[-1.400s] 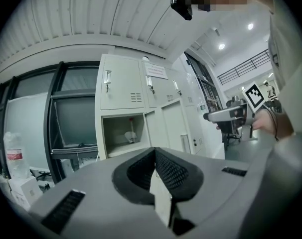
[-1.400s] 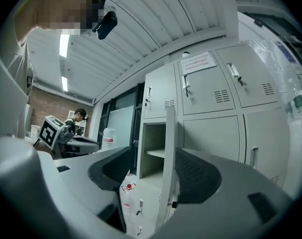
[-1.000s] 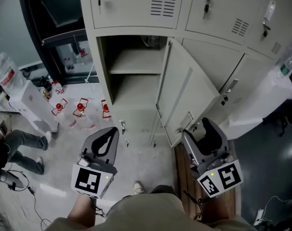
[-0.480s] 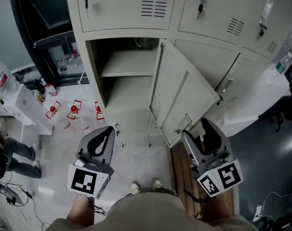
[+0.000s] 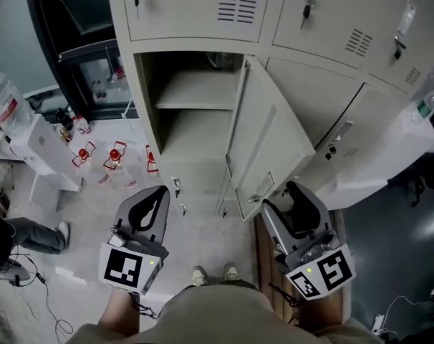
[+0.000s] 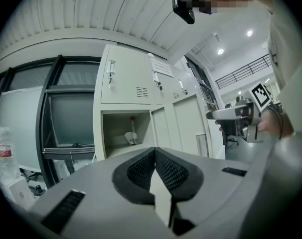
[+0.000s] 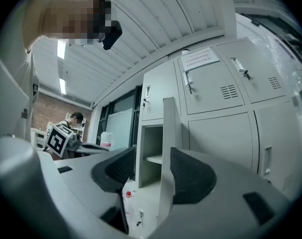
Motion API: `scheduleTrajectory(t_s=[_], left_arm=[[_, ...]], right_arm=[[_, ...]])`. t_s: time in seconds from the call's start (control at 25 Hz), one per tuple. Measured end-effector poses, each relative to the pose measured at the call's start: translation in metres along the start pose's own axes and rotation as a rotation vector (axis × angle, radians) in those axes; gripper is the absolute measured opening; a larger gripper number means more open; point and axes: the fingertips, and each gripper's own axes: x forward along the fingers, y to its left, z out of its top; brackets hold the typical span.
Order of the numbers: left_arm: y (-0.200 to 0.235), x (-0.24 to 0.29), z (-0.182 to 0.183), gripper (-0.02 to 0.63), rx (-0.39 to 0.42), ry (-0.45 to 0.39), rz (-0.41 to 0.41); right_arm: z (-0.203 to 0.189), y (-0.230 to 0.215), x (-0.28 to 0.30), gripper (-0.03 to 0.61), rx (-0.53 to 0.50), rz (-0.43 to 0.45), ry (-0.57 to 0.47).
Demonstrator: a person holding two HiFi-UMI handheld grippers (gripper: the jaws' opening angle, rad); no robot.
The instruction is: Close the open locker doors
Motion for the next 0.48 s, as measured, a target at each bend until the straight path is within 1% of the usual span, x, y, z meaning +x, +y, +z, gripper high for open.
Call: scheduleTrajectory(t_s=[0.36,0.48], left_arm=[[0.016,-0.03,-0.005,0.008,0.007,0.017,0.089],[0.022,-0.042,-0.007,0.008,0.007,0.022,0.12]], right_arm=[[0.0,0.042,0.019,0.201,0.029,0.168,-0.04],[0.0,0.059,0.03,0.209,0.024,0.222,-0.043]])
